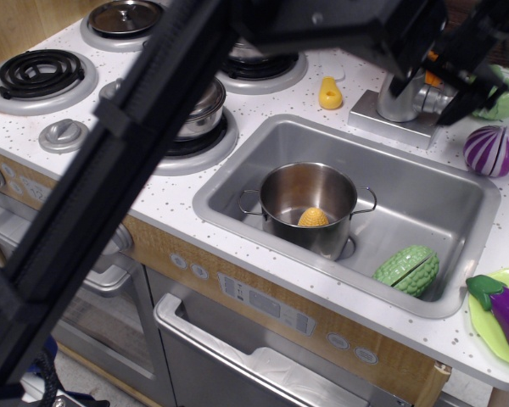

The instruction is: Turn lever vertical to front

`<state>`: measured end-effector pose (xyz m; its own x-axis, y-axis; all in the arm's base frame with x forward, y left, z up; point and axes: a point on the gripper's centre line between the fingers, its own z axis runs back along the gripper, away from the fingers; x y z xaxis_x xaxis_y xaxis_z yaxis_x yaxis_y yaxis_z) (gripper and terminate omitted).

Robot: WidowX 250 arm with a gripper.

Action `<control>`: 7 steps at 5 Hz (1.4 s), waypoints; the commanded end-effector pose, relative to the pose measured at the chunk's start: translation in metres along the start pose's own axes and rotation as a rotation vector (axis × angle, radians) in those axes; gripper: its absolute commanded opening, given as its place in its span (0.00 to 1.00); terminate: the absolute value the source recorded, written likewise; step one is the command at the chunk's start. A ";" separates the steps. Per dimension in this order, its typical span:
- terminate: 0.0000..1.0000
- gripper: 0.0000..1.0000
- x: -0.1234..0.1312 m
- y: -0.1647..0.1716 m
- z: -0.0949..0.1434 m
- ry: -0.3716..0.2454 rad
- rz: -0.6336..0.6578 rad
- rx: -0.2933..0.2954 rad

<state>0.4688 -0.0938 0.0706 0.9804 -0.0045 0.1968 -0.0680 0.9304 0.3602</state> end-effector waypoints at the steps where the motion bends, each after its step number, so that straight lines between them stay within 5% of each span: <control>1: 0.00 1.00 0.019 0.010 0.064 -0.187 0.084 -0.039; 3: 0.00 1.00 0.044 0.008 0.059 -0.306 0.092 -0.043; 6: 0.00 1.00 0.065 0.006 0.039 -0.335 0.090 -0.089; 7: 0.00 0.00 0.062 0.003 0.035 -0.328 0.109 -0.102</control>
<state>0.5149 -0.1048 0.0784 0.8971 0.0153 0.4415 -0.1379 0.9591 0.2470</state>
